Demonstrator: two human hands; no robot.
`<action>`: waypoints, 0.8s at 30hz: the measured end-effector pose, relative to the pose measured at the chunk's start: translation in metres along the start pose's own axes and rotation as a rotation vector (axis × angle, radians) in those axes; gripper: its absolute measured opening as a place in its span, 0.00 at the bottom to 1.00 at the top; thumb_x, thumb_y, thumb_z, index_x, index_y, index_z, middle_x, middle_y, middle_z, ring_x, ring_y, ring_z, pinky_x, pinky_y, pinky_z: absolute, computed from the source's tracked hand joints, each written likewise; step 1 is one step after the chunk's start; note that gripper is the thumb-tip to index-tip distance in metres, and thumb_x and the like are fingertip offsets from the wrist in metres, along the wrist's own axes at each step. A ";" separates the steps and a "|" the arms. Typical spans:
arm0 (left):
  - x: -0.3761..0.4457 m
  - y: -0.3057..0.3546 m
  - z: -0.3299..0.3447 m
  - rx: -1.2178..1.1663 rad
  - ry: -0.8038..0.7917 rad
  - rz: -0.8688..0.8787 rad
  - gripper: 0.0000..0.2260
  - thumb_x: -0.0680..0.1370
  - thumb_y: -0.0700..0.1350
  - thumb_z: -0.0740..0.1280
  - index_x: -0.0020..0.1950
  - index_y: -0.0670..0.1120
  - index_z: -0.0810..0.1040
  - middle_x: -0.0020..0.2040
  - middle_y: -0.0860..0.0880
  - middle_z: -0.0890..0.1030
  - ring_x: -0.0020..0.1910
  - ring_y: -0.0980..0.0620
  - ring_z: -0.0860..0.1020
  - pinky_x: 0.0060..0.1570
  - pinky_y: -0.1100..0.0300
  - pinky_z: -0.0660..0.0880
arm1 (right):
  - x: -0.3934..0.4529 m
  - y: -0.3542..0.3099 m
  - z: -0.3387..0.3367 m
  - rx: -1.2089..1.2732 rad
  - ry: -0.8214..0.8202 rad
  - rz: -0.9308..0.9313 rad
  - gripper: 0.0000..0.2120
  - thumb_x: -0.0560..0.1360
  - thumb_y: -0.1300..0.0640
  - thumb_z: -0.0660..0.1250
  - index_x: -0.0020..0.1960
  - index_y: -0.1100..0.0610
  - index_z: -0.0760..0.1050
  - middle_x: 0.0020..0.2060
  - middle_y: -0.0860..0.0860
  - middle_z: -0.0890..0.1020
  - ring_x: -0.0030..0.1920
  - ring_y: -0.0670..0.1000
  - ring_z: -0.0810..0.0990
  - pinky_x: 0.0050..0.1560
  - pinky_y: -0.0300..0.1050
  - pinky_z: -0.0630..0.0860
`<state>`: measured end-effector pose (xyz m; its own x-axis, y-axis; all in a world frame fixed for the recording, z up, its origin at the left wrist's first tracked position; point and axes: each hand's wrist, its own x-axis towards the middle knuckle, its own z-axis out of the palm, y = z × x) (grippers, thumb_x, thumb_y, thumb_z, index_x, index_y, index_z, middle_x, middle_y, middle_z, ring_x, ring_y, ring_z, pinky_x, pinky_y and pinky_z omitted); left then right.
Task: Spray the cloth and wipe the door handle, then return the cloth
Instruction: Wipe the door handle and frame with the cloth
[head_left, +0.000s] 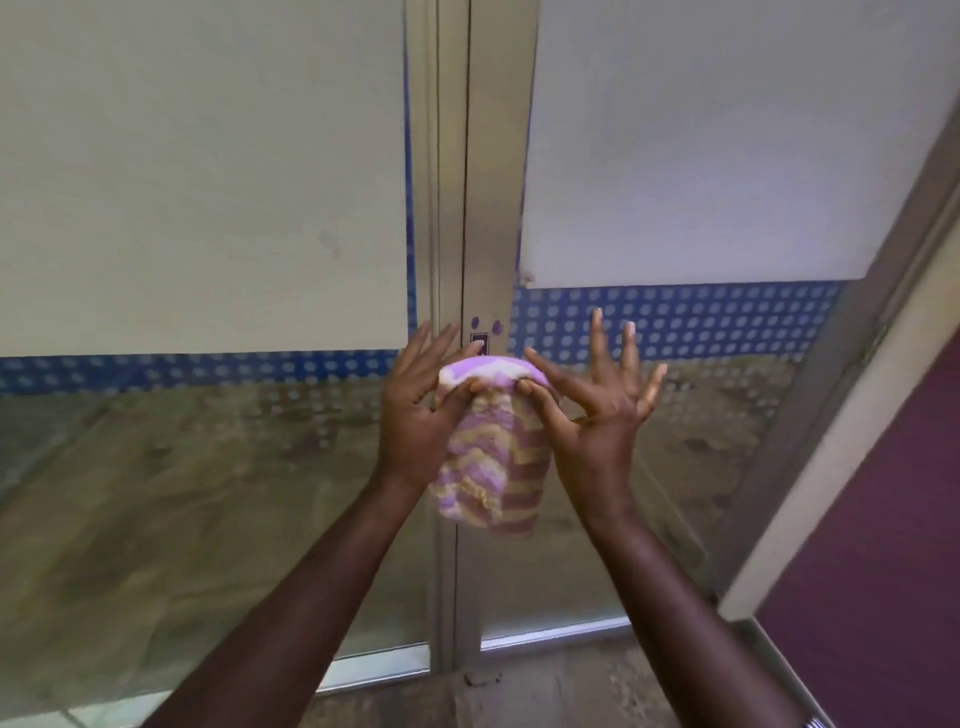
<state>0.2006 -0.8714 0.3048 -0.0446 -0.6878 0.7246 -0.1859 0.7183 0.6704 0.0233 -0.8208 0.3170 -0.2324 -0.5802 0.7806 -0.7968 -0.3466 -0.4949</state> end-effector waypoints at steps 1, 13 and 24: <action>0.003 -0.005 0.011 0.011 -0.005 -0.006 0.22 0.78 0.57 0.70 0.70 0.52 0.79 0.75 0.50 0.76 0.81 0.52 0.64 0.78 0.41 0.65 | 0.002 0.008 0.000 0.020 -0.021 0.059 0.16 0.76 0.40 0.71 0.63 0.37 0.80 0.82 0.49 0.61 0.84 0.53 0.51 0.80 0.62 0.37; 0.054 -0.079 0.091 0.292 -0.087 0.120 0.20 0.80 0.56 0.69 0.66 0.46 0.84 0.72 0.49 0.77 0.77 0.43 0.70 0.73 0.34 0.64 | -0.030 0.074 0.059 1.212 -0.432 1.336 0.37 0.71 0.32 0.60 0.59 0.64 0.81 0.48 0.60 0.88 0.43 0.54 0.87 0.45 0.46 0.85; 0.041 -0.122 0.066 0.203 -0.488 0.362 0.21 0.84 0.59 0.61 0.70 0.49 0.79 0.80 0.40 0.65 0.83 0.33 0.56 0.81 0.35 0.50 | 0.007 0.083 0.090 1.888 -0.106 1.121 0.45 0.75 0.36 0.61 0.81 0.64 0.57 0.73 0.64 0.69 0.59 0.59 0.76 0.54 0.55 0.70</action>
<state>0.1564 -0.9942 0.2415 -0.5721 -0.4082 0.7114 -0.2555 0.9129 0.3183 0.0054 -0.9202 0.2471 -0.0023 -1.0000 0.0033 0.9421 -0.0033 -0.3352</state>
